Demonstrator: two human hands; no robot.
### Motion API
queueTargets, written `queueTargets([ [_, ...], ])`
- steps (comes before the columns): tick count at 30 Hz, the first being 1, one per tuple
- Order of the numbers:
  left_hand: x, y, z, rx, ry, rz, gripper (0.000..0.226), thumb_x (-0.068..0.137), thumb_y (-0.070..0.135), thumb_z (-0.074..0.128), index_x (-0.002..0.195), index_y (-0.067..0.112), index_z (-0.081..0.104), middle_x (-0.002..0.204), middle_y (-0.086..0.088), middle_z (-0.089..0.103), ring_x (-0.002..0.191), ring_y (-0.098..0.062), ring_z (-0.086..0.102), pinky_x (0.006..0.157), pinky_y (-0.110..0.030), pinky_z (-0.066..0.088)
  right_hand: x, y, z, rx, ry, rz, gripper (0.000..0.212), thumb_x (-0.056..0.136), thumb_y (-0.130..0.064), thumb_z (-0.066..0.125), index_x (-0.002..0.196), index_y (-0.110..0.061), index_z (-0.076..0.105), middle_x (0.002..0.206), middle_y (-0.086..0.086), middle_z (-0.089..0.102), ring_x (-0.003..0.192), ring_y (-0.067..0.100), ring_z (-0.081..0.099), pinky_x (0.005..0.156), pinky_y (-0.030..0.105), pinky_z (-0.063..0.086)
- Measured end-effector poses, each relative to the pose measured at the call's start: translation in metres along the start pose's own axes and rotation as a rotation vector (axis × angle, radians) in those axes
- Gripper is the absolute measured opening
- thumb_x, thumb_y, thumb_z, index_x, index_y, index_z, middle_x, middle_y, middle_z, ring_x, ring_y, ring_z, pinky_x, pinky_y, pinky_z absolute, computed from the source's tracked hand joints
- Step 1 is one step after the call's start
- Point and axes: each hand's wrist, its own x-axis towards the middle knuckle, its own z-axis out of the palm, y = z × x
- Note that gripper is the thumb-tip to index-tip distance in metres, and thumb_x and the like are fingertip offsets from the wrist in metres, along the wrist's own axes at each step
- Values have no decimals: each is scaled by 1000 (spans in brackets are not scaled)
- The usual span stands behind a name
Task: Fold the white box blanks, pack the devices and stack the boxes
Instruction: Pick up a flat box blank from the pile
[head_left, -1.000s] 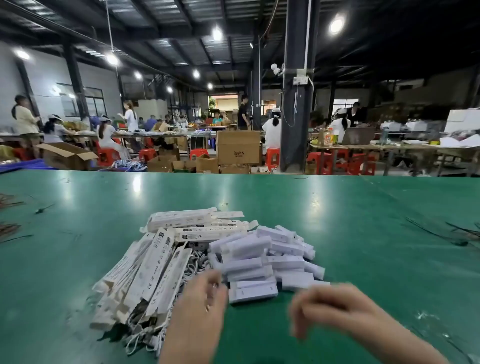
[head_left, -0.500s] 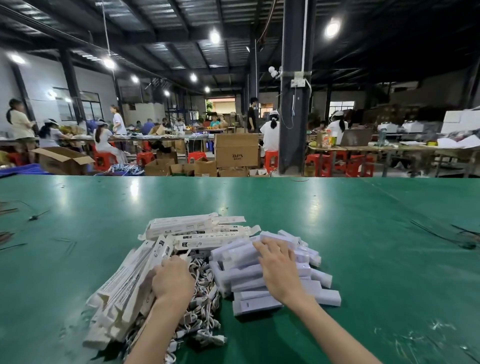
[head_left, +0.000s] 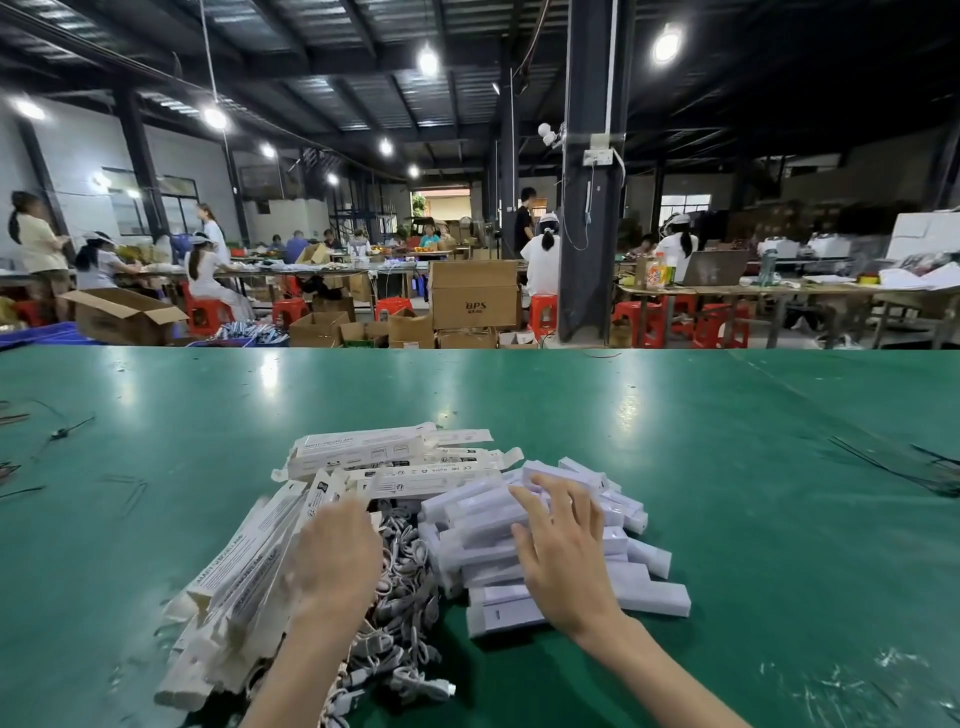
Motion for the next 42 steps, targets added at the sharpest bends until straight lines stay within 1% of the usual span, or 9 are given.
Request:
queueTargets([
  [6,-10,24,-49,-831,376,119,15,100,16,49,95,2,52,58,2,54,45,-16,58,38,-22,37,-17,-13,-31,482,-140,19,48,93,-5,54,134,-29,45,125,-10,51,111,4,47,96,23,40],
  [11,-23,45,-51,-1825,78,-220,11,104,21,40,113,16,44,87,-3,75,72,-18,73,63,-34,61,-38,-27,-48,927,-464,193,75,88,-4,64,140,-45,27,115,-2,58,104,4,59,93,18,46],
  [17,-43,50,-19,-1985,-373,-572,27,102,9,39,128,3,42,107,-18,67,90,-27,68,68,-41,57,-47,-29,-50,1250,-298,437,67,69,-2,79,125,-27,53,105,9,71,98,23,69,84,26,53],
  [25,-64,58,-4,-1619,-596,-265,49,98,29,51,135,31,19,104,-13,72,76,-30,65,42,-26,46,-42,-16,-56,1230,-149,509,56,65,-19,87,112,-18,57,96,1,74,87,12,68,77,18,50],
  [27,-65,57,-1,-1434,-564,-99,68,97,46,44,149,40,-1,123,5,61,80,-18,71,56,-25,56,-38,-12,-60,1206,-106,505,51,65,-25,87,107,-25,59,89,0,74,79,8,67,70,16,49],
  [30,-55,42,16,-688,-288,141,54,102,45,33,148,19,27,148,-6,40,127,-28,45,109,-40,35,-30,3,-67,1195,1,544,48,61,-30,86,102,-27,61,85,1,73,74,9,65,67,18,50],
  [33,-48,34,23,-44,-270,104,56,95,58,30,141,27,38,143,-9,38,131,-29,31,105,-45,32,-23,20,-72,1178,88,568,52,60,-29,81,106,-19,60,88,-1,74,75,9,67,67,14,50],
  [36,-52,34,24,-6,-347,55,66,85,68,44,136,26,42,141,-9,37,127,-32,35,100,-42,37,-24,27,-67,1155,96,592,52,60,-29,81,106,-18,60,94,-4,75,82,8,69,68,13,49],
  [42,-44,28,20,-263,-205,18,54,76,8,65,126,13,48,135,-14,37,120,-30,32,99,-36,36,-27,30,-61,1138,82,609,39,69,-17,82,102,-20,62,97,1,73,85,13,68,78,24,50],
])
